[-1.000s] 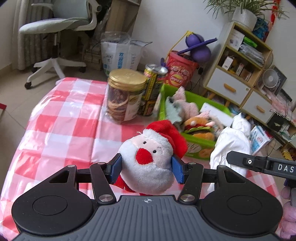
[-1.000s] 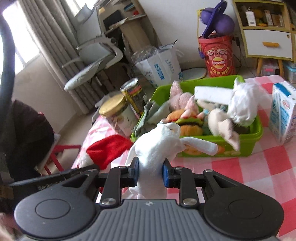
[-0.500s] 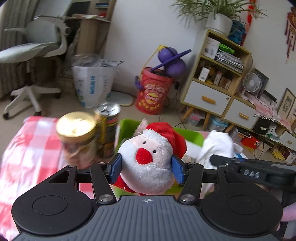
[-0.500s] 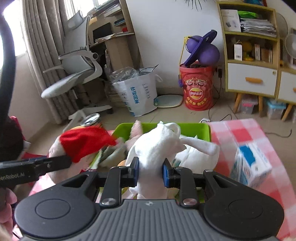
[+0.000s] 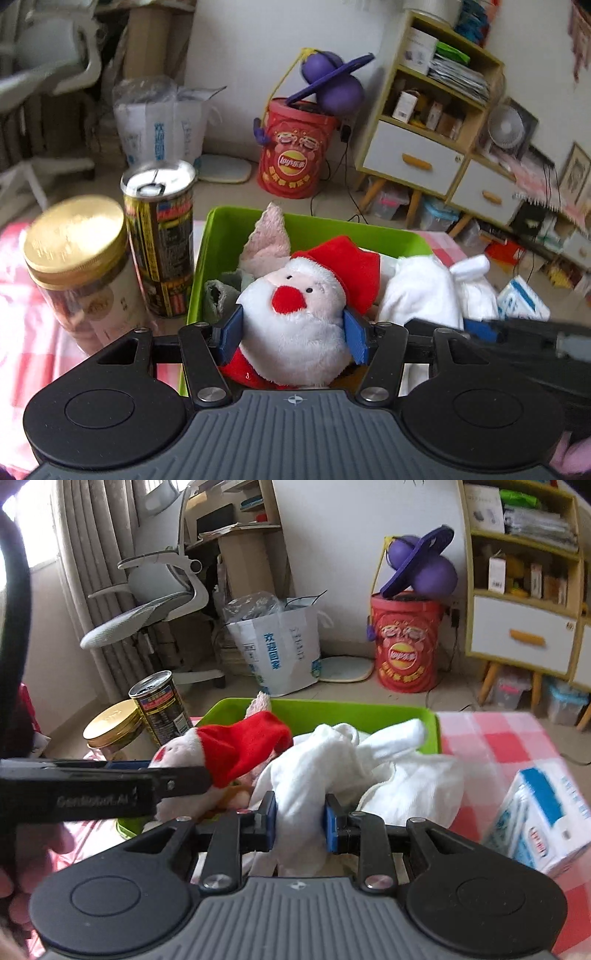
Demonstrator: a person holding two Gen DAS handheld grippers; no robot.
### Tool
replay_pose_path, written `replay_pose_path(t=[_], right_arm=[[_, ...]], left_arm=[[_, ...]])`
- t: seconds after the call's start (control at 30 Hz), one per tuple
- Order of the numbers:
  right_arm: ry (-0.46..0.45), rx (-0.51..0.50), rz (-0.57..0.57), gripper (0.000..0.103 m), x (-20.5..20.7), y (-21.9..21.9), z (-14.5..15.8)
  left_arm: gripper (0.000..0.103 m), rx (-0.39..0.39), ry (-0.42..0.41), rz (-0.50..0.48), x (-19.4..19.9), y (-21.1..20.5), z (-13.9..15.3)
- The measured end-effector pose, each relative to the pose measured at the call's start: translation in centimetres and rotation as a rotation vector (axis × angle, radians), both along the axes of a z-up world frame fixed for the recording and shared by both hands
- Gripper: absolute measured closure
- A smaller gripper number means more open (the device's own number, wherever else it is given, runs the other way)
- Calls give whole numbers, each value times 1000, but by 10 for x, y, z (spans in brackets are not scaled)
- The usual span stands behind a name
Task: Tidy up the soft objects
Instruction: 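Carry the Santa and white plush into the green tray and open both tools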
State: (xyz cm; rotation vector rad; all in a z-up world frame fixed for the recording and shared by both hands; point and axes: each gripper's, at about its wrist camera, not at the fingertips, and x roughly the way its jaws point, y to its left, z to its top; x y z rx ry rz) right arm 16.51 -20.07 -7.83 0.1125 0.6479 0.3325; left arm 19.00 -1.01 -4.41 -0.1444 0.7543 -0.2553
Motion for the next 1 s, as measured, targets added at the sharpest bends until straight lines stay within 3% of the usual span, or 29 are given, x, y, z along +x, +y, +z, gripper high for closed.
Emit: replay_pose_path(t=[0.13, 0.3, 0.47, 0.6, 0.67, 0.73, 1.0], right_arm=[[42, 59, -11, 93, 9, -9, -10], [51, 28, -15, 93, 10, -5, -22], [63, 37, -38, 92, 8, -8, -14], [84, 32, -46, 81, 3, -11, -2], [84, 35, -44, 71, -5, -11, 7], [69, 26, -55, 52, -15, -11, 18], [52, -2, -81, 40, -65, -11, 48]], left_arm=[[46, -3, 2, 3, 5, 2, -6], [44, 57, -20, -2, 4, -9, -8], [34, 67, -25, -4, 0, -11, -7], [27, 58, -35, -1, -10, -7, 0], [23, 51, -40, 5, -17, -6, 8], [21, 51, -46, 14, -28, -4, 17], [12, 79, -40, 55, -76, 7, 44]])
